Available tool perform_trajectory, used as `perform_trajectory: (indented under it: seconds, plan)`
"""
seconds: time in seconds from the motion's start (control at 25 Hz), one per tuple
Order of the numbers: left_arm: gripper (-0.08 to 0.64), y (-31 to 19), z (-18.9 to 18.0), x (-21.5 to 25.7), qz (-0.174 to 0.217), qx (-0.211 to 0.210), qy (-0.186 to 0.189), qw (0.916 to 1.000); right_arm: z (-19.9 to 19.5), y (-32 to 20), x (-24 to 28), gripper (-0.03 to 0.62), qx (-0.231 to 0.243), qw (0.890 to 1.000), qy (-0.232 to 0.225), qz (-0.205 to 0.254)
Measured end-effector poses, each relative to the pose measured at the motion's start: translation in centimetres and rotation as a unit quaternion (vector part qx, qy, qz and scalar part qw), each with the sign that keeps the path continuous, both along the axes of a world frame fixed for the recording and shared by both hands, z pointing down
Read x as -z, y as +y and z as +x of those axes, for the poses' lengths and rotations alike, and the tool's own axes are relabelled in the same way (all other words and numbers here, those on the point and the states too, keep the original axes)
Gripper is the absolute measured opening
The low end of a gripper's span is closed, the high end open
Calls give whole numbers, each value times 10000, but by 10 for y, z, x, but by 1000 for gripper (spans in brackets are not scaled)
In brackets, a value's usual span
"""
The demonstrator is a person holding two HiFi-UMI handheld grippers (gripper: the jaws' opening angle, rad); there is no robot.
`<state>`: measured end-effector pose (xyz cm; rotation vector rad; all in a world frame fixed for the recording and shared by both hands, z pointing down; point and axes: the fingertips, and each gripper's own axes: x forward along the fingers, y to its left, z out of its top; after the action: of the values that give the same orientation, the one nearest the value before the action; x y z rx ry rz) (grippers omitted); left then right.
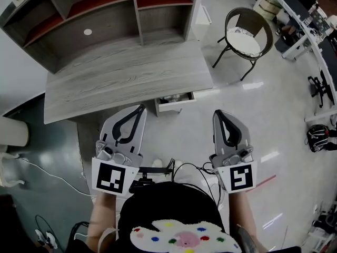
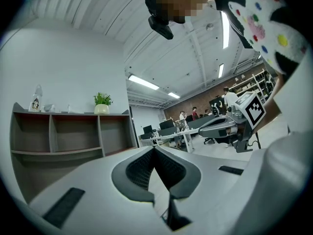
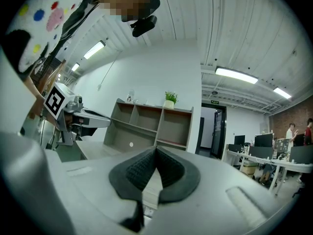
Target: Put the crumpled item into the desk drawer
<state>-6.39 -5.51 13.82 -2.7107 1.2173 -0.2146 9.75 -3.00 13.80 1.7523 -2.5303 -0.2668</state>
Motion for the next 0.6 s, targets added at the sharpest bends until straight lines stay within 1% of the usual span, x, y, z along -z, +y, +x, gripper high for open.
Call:
perform_trajectory:
  seconds: [0.28,0.6]
  plan:
    - [6,3,2,-4,7,-72,-122,9999,0,2,0,9,-35,10000,20,-12]
    - [6,3,1,-5,-2,-66,-110,9999,-2,2,0,9,-25,10000,48,-16]
